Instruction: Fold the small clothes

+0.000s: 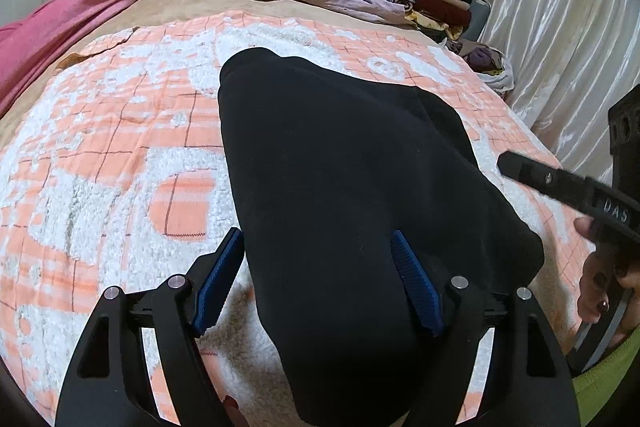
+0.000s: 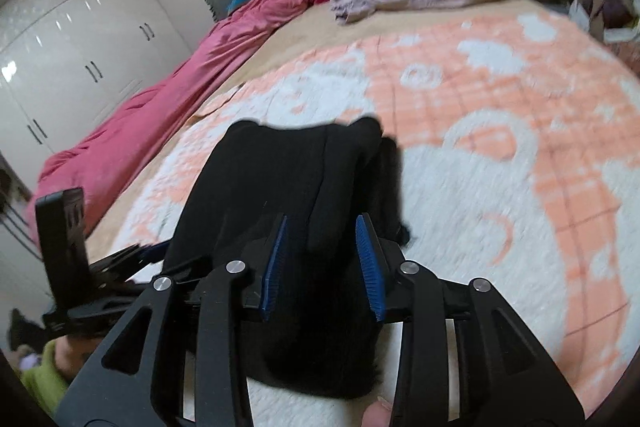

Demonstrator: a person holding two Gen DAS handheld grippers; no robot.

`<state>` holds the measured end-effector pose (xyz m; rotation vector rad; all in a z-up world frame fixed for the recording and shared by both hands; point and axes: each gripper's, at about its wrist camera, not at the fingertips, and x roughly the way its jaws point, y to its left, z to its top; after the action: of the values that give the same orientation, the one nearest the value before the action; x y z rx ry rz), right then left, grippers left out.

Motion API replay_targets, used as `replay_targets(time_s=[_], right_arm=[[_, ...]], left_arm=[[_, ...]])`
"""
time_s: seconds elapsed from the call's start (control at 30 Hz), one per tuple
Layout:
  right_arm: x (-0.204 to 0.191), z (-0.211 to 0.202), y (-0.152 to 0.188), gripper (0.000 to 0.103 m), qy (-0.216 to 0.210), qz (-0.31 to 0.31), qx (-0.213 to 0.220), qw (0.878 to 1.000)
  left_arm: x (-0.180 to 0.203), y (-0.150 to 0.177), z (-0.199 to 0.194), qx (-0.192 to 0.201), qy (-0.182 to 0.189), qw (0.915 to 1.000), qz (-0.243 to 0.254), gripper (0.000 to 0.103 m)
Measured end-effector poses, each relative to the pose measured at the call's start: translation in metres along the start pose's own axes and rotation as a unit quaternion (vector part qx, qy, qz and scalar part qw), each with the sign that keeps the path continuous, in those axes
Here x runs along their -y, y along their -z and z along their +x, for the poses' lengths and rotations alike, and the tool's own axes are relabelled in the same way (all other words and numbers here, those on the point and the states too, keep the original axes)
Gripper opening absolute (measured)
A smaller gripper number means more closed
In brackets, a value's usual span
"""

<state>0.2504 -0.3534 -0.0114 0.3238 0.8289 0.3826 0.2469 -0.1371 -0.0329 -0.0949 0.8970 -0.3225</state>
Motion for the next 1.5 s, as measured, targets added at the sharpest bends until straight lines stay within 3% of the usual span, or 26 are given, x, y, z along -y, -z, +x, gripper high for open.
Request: replay_targets(time_s=[0.13,0.2,0.23,0.33,0.47,0.67,0.87,1.03,1.3,1.5], right_arm=[[0.005,0.016,0.009,0.031,-0.014,0.030,-0.036,0.999],[0.007,0.027,0.015,0.024,-0.025,0.038,-0.058,0.997],[0.008,0.028,0.016,0.015,-0.034,0.040,-0.060,0.997],[0.009,0.024,0.017,0.008,-0.054,0.044,-0.048,0.996],[0.002,0.007,0.019,0.006,-0.027,0.028,-0.018,0.999],[-0.012,-0.013,0.021,0.005,0.057,-0.037,0.006,0.998],[0.004,0.015,0.030,0.011,0.065,-0.017,-0.029,0.997],[0.002,0.006,0.026,0.023,0.075,-0.019,-0.018,0.997],[-0.029,-0.035,0.039,0.023,0.060,-0.069,0.033,0.995],[-0.022,-0.009,0.058,0.021,0.098,-0.069,-0.024,0.992]], left_arm=[[0.001,0.003,-0.001,-0.003,-0.002,1.0000,0.003,0.075],[0.001,0.004,-0.001,-0.005,-0.002,1.0000,0.003,0.075],[0.001,0.005,-0.001,-0.005,-0.002,1.0000,0.003,0.075],[0.002,0.006,-0.001,-0.006,-0.003,1.0000,0.002,0.075],[0.006,0.005,-0.005,-0.006,-0.003,0.9999,0.008,0.075],[0.015,0.006,-0.010,-0.003,0.000,0.9997,0.025,0.075],[0.013,0.009,-0.003,-0.012,-0.003,0.9998,0.018,0.077],[0.008,0.010,-0.001,-0.014,0.001,0.9999,0.009,0.078],[0.007,0.012,-0.005,-0.013,0.004,0.9999,0.009,0.078],[0.010,0.018,-0.005,-0.013,0.005,0.9998,0.012,0.078]])
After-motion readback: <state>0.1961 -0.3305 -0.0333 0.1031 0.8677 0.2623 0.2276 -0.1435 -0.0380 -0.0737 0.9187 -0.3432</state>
